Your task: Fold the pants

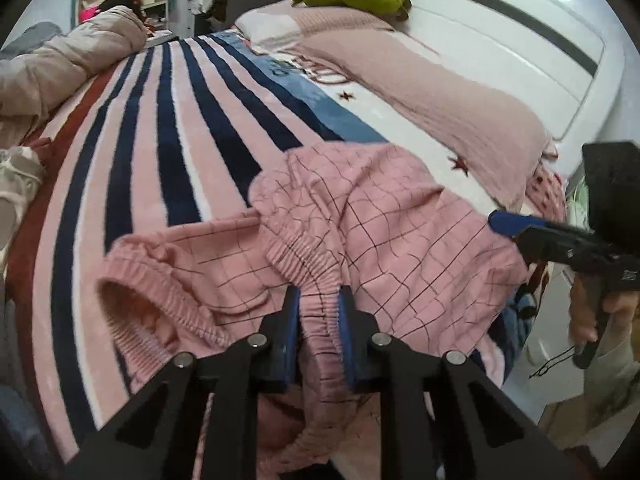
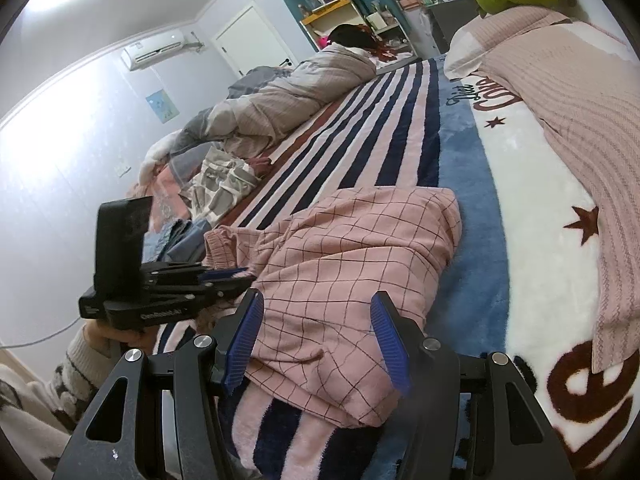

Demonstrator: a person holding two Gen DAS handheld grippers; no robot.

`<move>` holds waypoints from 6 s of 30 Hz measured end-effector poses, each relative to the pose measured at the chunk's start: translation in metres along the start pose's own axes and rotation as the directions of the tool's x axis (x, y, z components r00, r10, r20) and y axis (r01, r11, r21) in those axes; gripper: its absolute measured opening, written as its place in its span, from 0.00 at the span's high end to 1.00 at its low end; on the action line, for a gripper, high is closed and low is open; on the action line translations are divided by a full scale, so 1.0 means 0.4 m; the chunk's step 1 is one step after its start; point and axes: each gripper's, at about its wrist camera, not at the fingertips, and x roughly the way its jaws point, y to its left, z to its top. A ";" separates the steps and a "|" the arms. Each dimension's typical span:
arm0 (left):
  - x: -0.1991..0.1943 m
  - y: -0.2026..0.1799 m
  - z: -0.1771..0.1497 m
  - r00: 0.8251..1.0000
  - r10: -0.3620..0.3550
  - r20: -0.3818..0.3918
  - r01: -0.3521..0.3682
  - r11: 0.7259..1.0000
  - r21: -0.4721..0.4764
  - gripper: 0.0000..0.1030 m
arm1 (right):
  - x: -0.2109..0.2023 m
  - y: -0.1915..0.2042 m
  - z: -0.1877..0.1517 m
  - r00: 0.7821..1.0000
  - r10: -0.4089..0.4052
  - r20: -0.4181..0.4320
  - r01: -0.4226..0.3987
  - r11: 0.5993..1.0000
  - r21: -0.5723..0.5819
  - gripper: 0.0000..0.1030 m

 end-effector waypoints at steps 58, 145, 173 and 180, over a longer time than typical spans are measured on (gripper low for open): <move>-0.226 0.199 -0.069 0.987 0.063 0.148 -0.019 0.960 -0.279 0.47 | -0.025 0.004 -0.010 0.995 -0.085 -0.043 0.087 0.995 0.044 0.40; -0.722 0.838 -0.437 0.914 0.361 0.186 -0.194 0.790 -0.581 0.83 | 0.703 0.840 0.125 0.913 0.280 -0.296 -0.376 0.859 -0.348 0.84; -0.804 0.546 -0.371 0.682 0.715 0.158 -0.563 0.650 -0.510 0.26 | 0.535 0.769 0.089 0.953 0.187 -0.240 -0.272 0.875 -0.400 0.38; -0.794 0.335 -0.313 0.586 0.765 0.267 -0.593 0.630 -0.502 0.15 | 0.343 0.696 0.066 0.988 0.127 -0.084 -0.151 0.884 -0.442 0.26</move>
